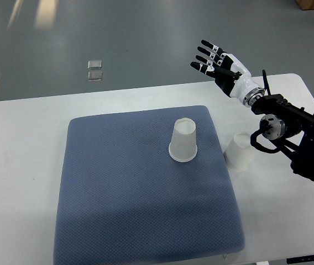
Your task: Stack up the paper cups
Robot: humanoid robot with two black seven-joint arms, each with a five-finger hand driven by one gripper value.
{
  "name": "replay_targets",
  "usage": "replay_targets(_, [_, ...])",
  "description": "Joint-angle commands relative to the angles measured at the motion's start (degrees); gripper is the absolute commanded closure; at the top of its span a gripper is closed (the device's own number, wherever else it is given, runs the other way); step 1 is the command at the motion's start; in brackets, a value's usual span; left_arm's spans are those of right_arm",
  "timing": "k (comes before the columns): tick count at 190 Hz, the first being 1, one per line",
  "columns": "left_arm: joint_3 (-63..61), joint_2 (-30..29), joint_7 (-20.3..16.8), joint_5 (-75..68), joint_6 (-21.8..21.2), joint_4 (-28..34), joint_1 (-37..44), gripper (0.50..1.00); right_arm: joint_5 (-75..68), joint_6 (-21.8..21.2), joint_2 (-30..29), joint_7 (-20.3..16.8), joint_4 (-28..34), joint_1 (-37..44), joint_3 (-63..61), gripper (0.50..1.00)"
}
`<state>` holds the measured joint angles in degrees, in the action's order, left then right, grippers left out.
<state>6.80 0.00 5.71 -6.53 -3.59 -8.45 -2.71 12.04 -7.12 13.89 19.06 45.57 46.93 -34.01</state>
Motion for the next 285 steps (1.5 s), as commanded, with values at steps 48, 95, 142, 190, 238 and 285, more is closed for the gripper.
replay_targets(48, [0.23,0.0,0.0,0.02,-0.02,-0.07,0.07,0.5,0.0,-0.18,0.0,0.01,0.05,-0.26,-0.09,0.585])
replay_targets(95, [0.14,0.0,0.0,0.11,-0.1,0.46,0.07,0.5,0.0,-0.09,-1.58,0.01,-0.04,-0.35,-0.18,0.585])
replay_targets(142, [0.05,0.0,0.0,0.02,-0.02,0.46,0.07,0.5,0.0,-0.09,-1.58,0.01,-0.39,-0.44,-0.88,0.585])
replay_targets(190, [0.05,0.0,0.0,0.02,-0.02,0.46,0.07,0.5,-0.09,-1.5,-1.58,0.01,-0.65,-0.44,-1.06,0.585])
replay_targets(238, [0.05,0.0,0.0,0.02,-0.02,0.46,0.07,0.5,0.0,-0.71,-4.04,0.1,-1.36,-0.08,-1.15,0.587])
replay_targets(285, [0.05,0.0,0.0,0.02,-0.02,0.46,0.07,0.5,0.0,0.09,-4.39,0.19,-1.44,-0.61,-1.15,0.587])
